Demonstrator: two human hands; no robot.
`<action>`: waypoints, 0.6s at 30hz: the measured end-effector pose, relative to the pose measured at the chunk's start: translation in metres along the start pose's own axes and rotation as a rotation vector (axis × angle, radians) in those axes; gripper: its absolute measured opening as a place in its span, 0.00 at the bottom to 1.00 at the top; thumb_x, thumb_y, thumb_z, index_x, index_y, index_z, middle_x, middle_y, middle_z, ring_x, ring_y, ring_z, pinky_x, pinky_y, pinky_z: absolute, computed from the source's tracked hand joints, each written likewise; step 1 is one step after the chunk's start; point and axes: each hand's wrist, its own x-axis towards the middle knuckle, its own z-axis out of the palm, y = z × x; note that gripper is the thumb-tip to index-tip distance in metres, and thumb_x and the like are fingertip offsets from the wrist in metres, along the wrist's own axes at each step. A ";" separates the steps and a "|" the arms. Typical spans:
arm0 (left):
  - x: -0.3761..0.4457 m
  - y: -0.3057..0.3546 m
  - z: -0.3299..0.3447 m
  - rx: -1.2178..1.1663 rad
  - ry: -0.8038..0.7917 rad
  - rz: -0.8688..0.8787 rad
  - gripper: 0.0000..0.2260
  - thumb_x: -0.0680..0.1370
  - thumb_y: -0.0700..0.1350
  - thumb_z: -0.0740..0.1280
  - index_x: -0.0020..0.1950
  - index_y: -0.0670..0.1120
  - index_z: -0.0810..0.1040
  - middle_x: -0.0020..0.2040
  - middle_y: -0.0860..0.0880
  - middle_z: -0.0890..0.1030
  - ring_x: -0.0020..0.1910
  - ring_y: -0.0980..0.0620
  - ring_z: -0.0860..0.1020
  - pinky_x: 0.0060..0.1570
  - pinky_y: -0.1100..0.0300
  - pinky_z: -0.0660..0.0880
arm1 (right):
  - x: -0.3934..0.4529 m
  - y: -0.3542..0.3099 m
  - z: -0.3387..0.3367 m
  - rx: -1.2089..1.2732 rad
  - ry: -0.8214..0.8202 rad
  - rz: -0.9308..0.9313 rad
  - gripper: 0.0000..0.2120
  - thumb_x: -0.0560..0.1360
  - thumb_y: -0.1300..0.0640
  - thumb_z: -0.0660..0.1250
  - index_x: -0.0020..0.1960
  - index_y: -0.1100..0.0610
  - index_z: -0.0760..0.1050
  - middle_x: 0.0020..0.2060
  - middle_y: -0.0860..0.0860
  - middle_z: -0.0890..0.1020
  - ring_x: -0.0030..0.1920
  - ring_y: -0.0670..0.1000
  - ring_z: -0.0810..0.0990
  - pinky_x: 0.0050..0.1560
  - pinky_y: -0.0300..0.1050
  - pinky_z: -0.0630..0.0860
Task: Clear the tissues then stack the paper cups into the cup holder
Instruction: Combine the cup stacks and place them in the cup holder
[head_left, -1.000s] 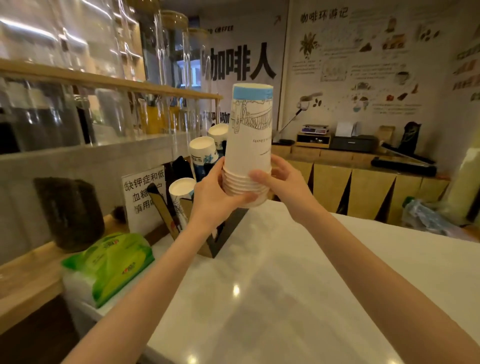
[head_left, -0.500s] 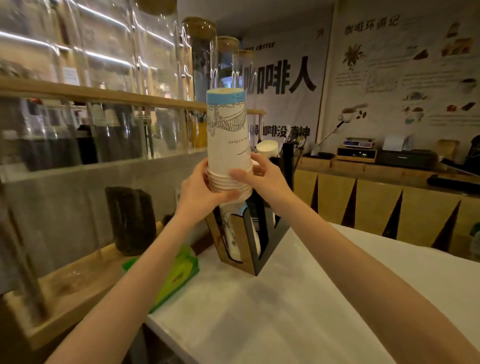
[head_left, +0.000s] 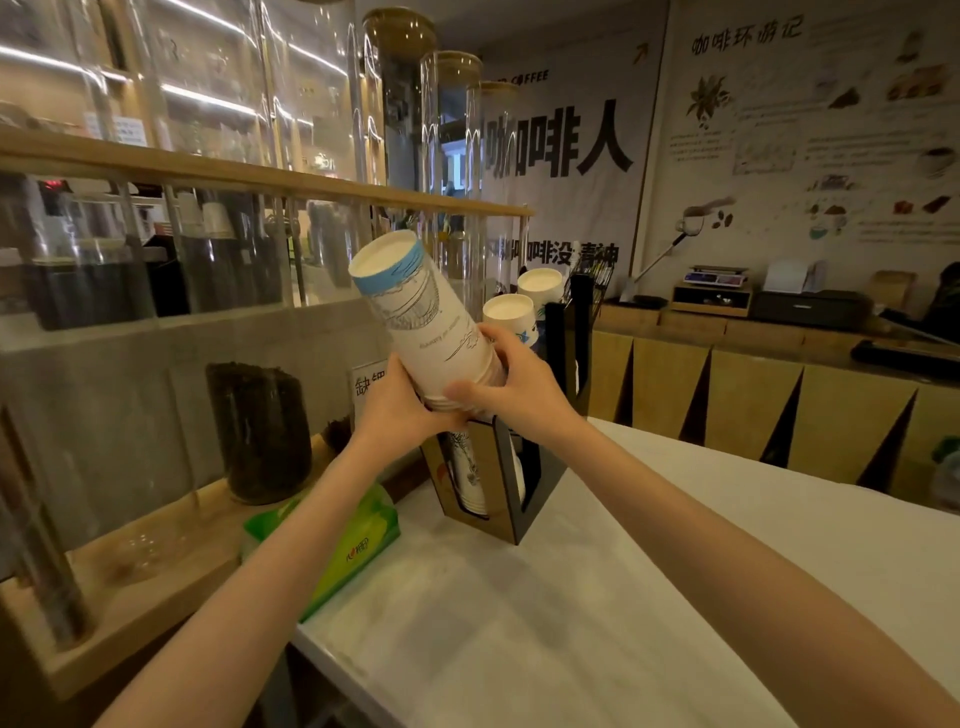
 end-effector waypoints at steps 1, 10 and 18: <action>0.000 -0.003 0.001 0.009 -0.013 -0.009 0.42 0.58 0.44 0.79 0.67 0.46 0.61 0.64 0.46 0.74 0.62 0.46 0.72 0.53 0.57 0.69 | -0.001 0.002 0.002 -0.023 -0.002 0.006 0.32 0.67 0.54 0.74 0.67 0.54 0.65 0.62 0.51 0.75 0.59 0.49 0.73 0.59 0.48 0.74; 0.003 -0.005 -0.003 0.041 -0.213 -0.008 0.36 0.62 0.44 0.77 0.67 0.48 0.66 0.64 0.49 0.74 0.58 0.53 0.71 0.54 0.59 0.67 | -0.001 0.021 0.006 0.066 -0.034 0.302 0.36 0.66 0.51 0.74 0.68 0.53 0.62 0.64 0.51 0.74 0.61 0.51 0.74 0.62 0.51 0.73; 0.002 0.000 -0.010 -0.141 -0.199 -0.027 0.33 0.67 0.45 0.74 0.68 0.49 0.63 0.61 0.53 0.72 0.62 0.53 0.70 0.51 0.67 0.68 | -0.006 0.022 0.010 0.119 -0.142 0.469 0.37 0.69 0.41 0.67 0.71 0.57 0.61 0.68 0.53 0.70 0.60 0.50 0.70 0.52 0.42 0.68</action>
